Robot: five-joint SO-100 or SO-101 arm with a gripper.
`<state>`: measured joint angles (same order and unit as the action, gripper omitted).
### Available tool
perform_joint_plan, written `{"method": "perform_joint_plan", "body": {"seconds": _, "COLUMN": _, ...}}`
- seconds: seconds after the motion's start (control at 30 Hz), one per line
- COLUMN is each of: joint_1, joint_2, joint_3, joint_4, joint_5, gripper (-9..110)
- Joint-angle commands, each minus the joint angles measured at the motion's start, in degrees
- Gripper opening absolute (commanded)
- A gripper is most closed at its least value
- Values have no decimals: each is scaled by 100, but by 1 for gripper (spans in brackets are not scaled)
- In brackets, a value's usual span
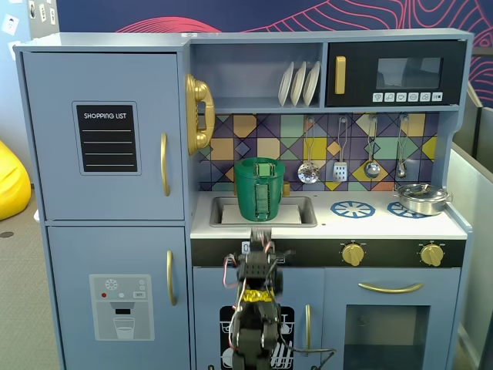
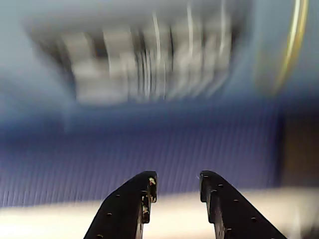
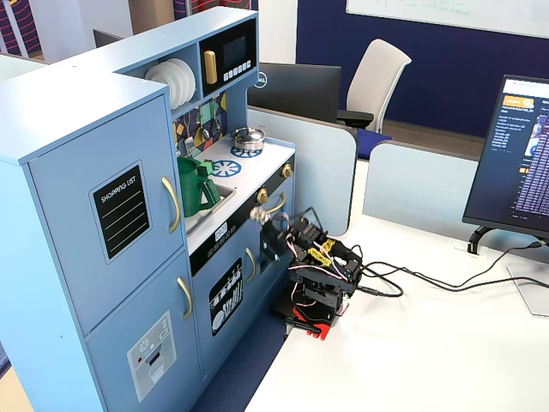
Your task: Take off the lid from the green recipient and place it on the counter
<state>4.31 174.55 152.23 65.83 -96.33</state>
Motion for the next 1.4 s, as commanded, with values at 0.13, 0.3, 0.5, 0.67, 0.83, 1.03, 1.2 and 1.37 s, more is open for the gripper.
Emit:
{"method": "perform_joint_plan", "body": {"seconds": 0.13, "joint_1": 105, "joint_2": -1063, "joint_3": -2646, "joint_4": -2347, "joint_5": -439, "gripper": 0}}
{"method": "perform_joint_plan", "body": {"seconds": 0.3, "joint_1": 220, "joint_2": -1037, "joint_3": -2689, "joint_4": -3542, "joint_5": -97, "gripper": 27}}
{"method": "perform_joint_plan", "body": {"seconds": 0.5, "joint_1": 325, "joint_2": -1037, "joint_3": -2663, "joint_4": -4017, "joint_5": -132, "gripper": 48}}
{"method": "perform_joint_plan", "body": {"seconds": 0.67, "joint_1": 229, "joint_2": -1310, "joint_3": -2812, "joint_4": -4219, "joint_5": -299, "gripper": 48}}
{"method": "perform_joint_plan", "body": {"seconds": 0.83, "joint_1": 202, "joint_2": -1811, "joint_3": -2962, "joint_4": -4720, "joint_5": -299, "gripper": 47}}
{"method": "perform_joint_plan", "body": {"seconds": 1.03, "joint_1": 97, "joint_2": -2531, "joint_3": -3270, "joint_4": -5370, "joint_5": -387, "gripper": 46}}
{"method": "perform_joint_plan", "body": {"seconds": 1.2, "joint_1": 53, "joint_2": -3252, "joint_3": -3621, "joint_4": -6047, "joint_5": -413, "gripper": 44}}
{"method": "perform_joint_plan", "body": {"seconds": 1.37, "joint_1": 9, "joint_2": -3788, "joint_3": -3902, "joint_4": -6434, "joint_5": -510, "gripper": 43}}
